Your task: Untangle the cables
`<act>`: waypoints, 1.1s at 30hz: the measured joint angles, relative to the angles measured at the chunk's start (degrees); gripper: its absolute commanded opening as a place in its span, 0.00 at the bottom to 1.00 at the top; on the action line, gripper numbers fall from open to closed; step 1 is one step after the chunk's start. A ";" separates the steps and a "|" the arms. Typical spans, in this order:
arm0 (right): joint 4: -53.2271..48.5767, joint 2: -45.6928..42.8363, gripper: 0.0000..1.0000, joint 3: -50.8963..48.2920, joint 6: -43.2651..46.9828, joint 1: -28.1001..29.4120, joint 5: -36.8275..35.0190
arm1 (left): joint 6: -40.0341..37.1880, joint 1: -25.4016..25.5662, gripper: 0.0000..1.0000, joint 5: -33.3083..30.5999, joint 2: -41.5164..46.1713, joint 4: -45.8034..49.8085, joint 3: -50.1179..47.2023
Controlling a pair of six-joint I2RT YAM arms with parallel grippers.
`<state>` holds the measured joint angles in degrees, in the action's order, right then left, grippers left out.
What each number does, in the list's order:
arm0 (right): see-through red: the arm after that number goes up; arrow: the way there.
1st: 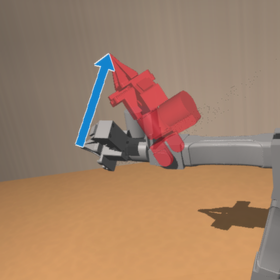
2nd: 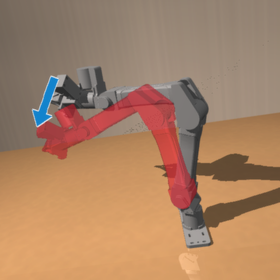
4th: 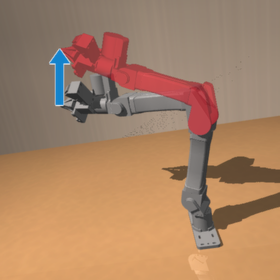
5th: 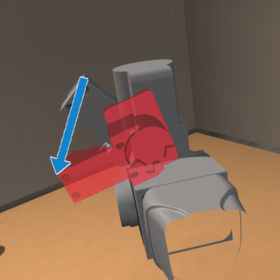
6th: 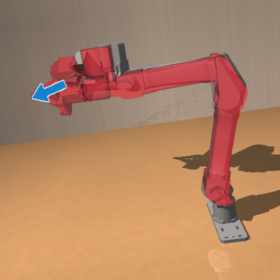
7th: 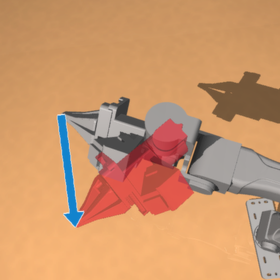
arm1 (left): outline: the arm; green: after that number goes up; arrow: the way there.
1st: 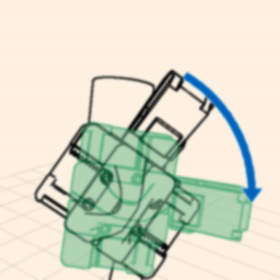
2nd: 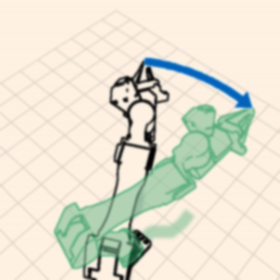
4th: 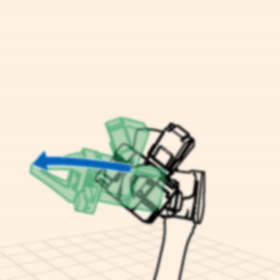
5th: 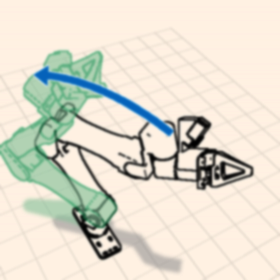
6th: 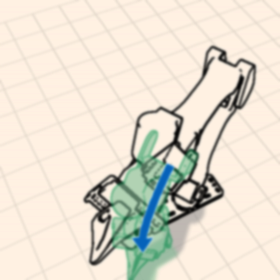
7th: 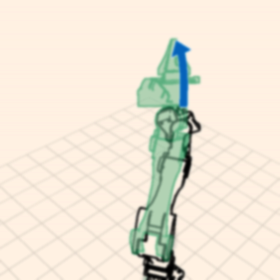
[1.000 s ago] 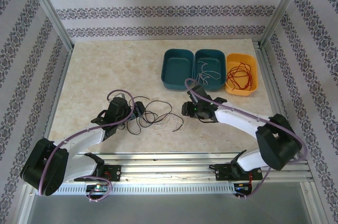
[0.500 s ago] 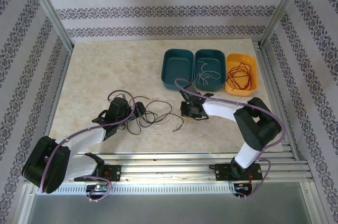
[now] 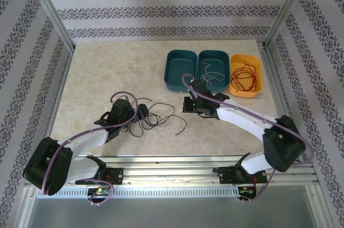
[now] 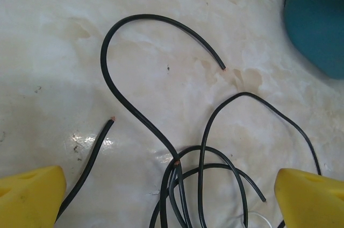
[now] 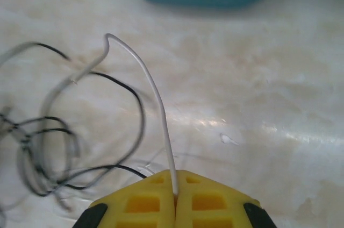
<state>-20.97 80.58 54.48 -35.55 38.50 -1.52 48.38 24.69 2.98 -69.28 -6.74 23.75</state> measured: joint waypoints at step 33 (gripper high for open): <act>-10.45 -9.35 0.01 36.22 19.67 2.27 4.24 | -8.39 0.39 0.91 12.02 3.26 -9.09 -0.33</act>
<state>-31.42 71.22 90.70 -15.88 40.77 2.72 39.99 25.08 15.00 -66.02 -15.84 23.42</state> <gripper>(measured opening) 0.041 0.943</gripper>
